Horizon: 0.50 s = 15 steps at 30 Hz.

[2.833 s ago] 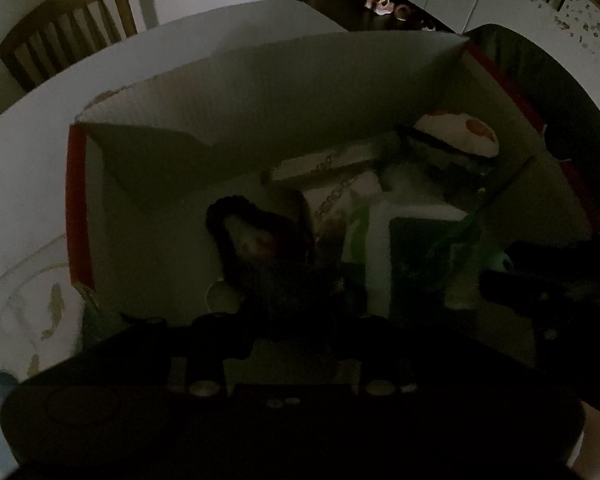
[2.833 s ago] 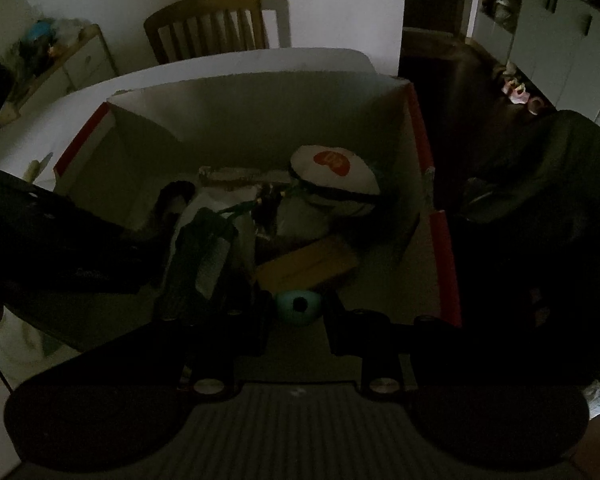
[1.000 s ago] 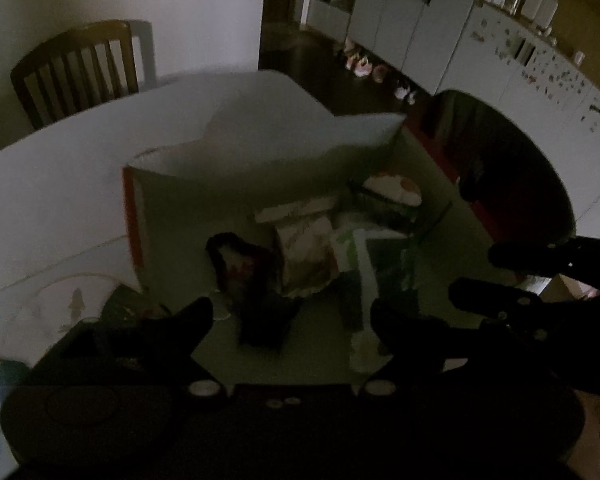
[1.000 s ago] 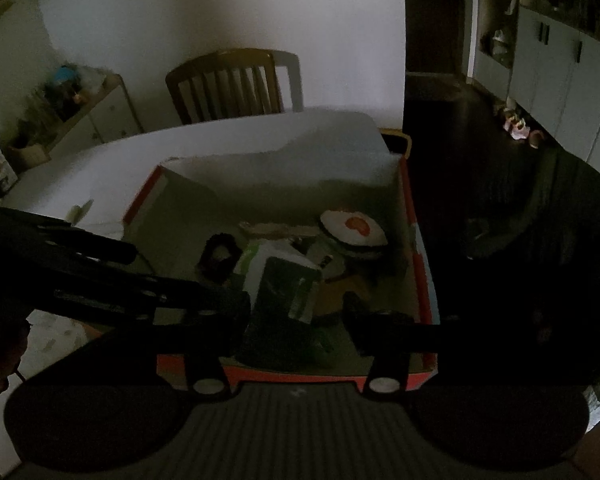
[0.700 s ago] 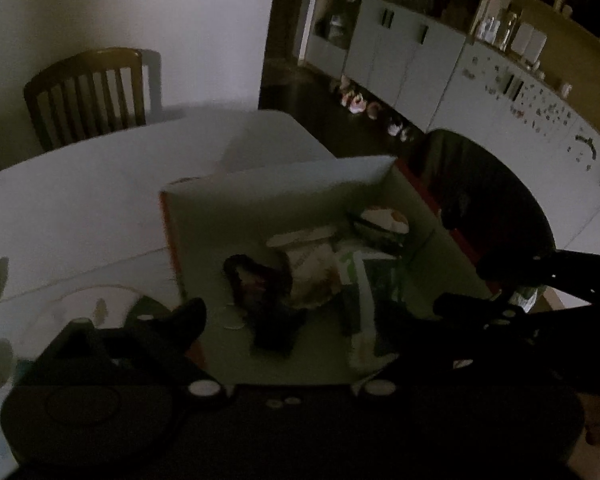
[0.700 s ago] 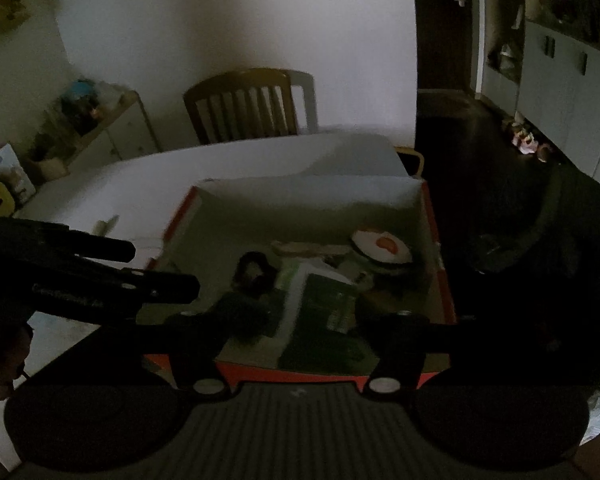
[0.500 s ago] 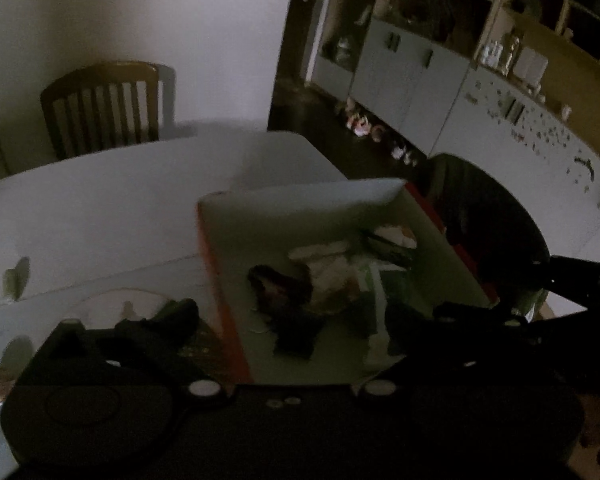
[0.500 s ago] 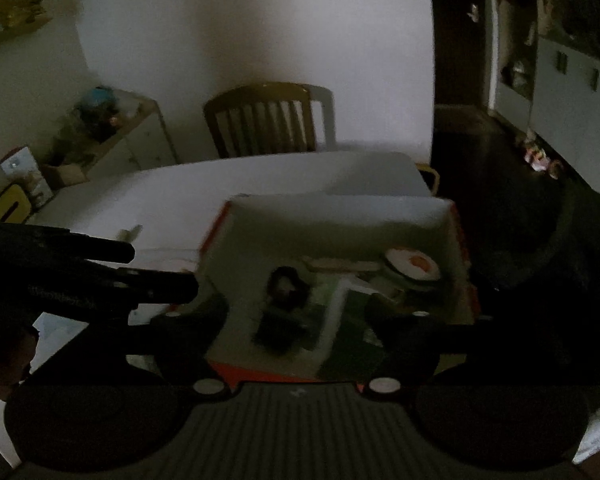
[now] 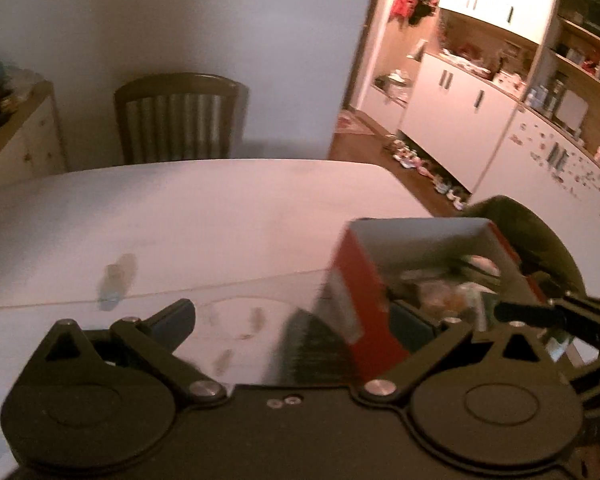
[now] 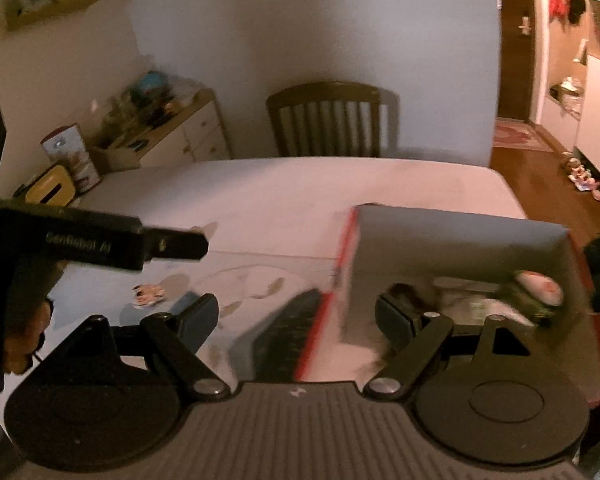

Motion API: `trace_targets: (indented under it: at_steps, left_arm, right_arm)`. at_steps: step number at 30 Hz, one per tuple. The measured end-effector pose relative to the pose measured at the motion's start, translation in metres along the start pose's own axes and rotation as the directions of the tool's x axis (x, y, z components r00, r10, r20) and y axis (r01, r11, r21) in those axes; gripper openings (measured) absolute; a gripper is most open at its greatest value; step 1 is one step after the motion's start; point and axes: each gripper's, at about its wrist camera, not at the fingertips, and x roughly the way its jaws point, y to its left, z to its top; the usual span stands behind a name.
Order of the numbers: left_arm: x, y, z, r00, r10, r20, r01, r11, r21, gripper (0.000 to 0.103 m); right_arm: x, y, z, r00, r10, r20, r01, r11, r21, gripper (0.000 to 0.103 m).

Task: Organize objects
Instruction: 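Withdraw both tools from the box back to the table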

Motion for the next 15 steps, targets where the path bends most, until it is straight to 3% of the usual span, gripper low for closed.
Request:
trace_targets:
  at_steps: [8,15]
  left_arm:
    - [0.004,0.083,0.011,0.998,0.068,0.014,-0.067,0.998,-0.012,0.103]
    - [0.034,0.147,0.022,0.995,0.096,-0.023,-0.097,0.993,-0.062,0.102]
  right_arm:
    - [0.049,0.070,0.008,0.998,0.040,-0.038,-0.042,0.998,-0.043,0.086]
    - [0.095,0.116,0.011,0.995,0.060,-0.074,-0.066,0.995,-0.080,0.086]
